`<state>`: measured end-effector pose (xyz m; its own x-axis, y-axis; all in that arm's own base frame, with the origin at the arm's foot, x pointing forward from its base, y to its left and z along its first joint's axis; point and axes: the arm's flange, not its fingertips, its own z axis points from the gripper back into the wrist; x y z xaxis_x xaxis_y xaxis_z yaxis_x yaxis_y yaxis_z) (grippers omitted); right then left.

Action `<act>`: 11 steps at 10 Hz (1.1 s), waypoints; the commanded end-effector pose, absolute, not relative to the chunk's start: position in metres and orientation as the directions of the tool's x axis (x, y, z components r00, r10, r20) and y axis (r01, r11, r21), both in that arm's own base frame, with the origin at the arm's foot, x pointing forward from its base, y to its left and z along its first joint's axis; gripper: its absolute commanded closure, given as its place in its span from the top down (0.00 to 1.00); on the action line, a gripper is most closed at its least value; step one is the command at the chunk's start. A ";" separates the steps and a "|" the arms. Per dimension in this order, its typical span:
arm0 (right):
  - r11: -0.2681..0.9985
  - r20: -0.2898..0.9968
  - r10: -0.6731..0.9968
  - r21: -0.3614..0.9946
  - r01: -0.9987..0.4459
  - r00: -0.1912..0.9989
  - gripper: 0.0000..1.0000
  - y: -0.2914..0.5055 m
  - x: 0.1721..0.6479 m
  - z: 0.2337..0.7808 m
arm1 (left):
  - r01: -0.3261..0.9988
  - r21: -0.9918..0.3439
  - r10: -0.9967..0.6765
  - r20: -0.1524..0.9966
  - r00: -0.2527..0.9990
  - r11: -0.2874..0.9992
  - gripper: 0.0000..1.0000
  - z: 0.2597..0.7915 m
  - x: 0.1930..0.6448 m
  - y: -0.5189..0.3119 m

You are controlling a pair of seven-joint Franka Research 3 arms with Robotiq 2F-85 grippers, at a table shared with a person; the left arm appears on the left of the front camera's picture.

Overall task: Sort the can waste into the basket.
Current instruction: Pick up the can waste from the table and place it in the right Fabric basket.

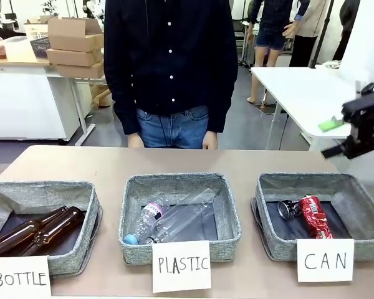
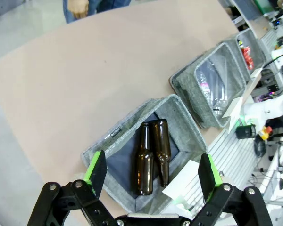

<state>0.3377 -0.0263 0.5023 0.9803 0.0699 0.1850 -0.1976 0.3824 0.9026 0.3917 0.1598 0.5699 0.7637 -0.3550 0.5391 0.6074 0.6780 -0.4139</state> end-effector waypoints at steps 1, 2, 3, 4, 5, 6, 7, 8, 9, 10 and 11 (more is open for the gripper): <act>0.076 0.139 0.065 0.987 -0.144 0.988 1.00 -0.032 0.354 0.492 | 0.611 -0.401 -0.362 0.541 0.759 0.683 1.00 0.569 0.390 0.158; 0.382 0.185 0.070 0.903 -0.198 0.980 1.00 -0.026 0.338 0.502 | 0.611 -0.401 -0.362 0.541 0.759 0.683 1.00 0.569 0.390 0.158; 0.382 0.185 0.070 0.903 -0.198 0.980 1.00 -0.026 0.338 0.502 | 0.611 -0.401 -0.362 0.541 0.759 0.683 1.00 0.569 0.390 0.158; 0.382 0.185 0.070 0.903 -0.198 0.980 1.00 -0.026 0.338 0.502 | 0.611 -0.401 -0.362 0.541 0.759 0.683 1.00 0.569 0.390 0.158; 0.382 0.185 0.070 0.903 -0.198 0.980 1.00 -0.026 0.338 0.502 | 0.611 -0.401 -0.362 0.541 0.759 0.683 1.00 0.569 0.390 0.158; 0.382 0.185 0.070 0.903 -0.198 0.980 1.00 -0.026 0.338 0.502 | 0.611 -0.401 -0.362 0.541 0.759 0.683 1.00 0.569 0.390 0.158; 0.382 0.185 0.070 0.903 -0.198 0.980 1.00 -0.026 0.338 0.502 | 0.611 -0.401 -0.362 0.541 0.759 0.683 1.00 0.569 0.390 0.158; 0.382 0.185 0.070 0.903 -0.198 0.980 1.00 -0.026 0.338 0.502 | 0.611 -0.401 -0.362 0.541 0.759 0.683 1.00 0.569 0.390 0.158; 0.382 0.185 0.070 0.903 -0.198 0.980 1.00 -0.026 0.338 0.502 | 0.611 -0.401 -0.362 0.541 0.759 0.683 1.00 0.569 0.390 0.158; 0.382 0.185 0.070 0.903 -0.198 0.980 1.00 -0.026 0.338 0.502 | 0.611 -0.401 -0.362 0.541 0.759 0.683 1.00 0.569 0.390 0.158; 0.382 0.185 0.070 0.903 -0.198 0.980 1.00 -0.026 0.338 0.502 | 0.611 -0.401 -0.362 0.541 0.759 0.683 1.00 0.569 0.390 0.158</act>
